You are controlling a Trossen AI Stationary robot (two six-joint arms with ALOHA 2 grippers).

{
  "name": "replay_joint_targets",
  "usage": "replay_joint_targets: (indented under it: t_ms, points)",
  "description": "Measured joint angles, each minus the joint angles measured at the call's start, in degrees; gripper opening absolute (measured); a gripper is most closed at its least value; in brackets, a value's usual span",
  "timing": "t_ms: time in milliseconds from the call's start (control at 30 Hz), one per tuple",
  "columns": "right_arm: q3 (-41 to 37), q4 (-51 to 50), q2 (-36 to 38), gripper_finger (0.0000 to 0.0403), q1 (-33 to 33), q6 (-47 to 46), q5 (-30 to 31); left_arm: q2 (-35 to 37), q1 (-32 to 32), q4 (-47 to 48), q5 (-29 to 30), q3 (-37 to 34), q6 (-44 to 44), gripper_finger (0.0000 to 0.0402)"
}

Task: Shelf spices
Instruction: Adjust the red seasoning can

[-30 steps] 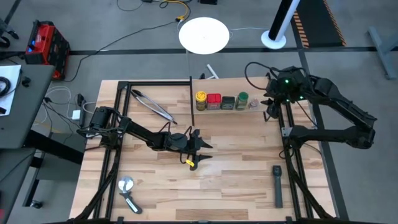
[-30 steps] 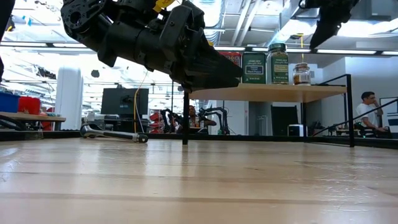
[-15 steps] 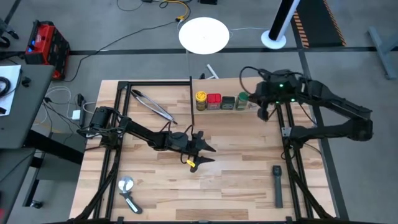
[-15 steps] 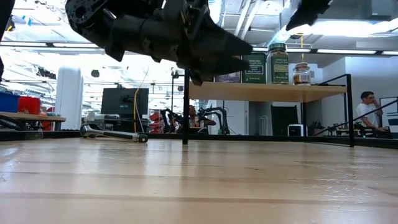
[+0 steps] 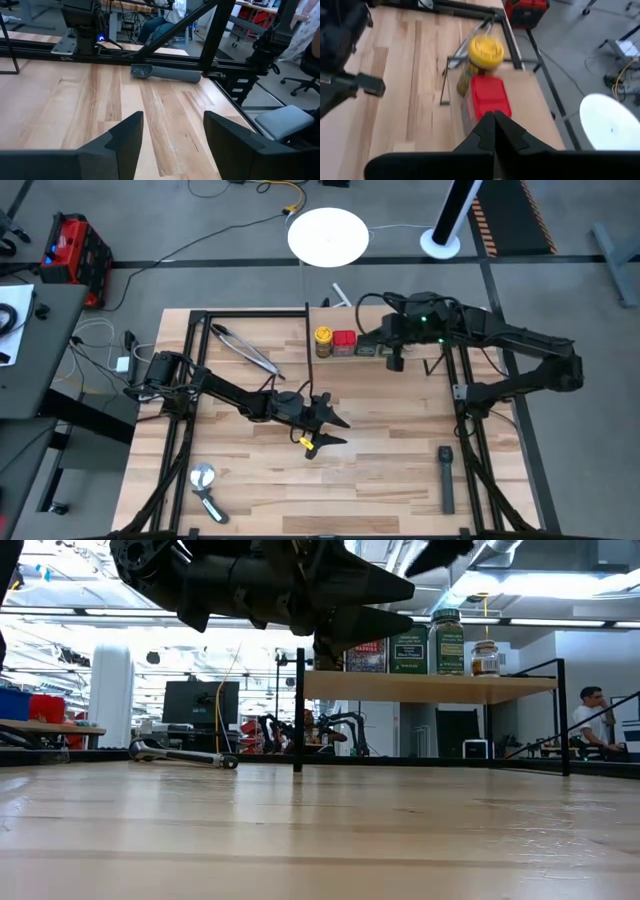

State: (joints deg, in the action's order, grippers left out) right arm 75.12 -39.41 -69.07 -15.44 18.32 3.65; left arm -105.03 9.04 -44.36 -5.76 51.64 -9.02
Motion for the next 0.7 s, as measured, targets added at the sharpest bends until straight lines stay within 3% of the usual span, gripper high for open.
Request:
replay_joint_targets:
  t_ms: [700]
  points:
    - [10.67,0.88,-19.42,0.0004,-7.73,4.73,0.83,2.99,0.17,3.22,-3.0,0.04,-1.82,0.0201]
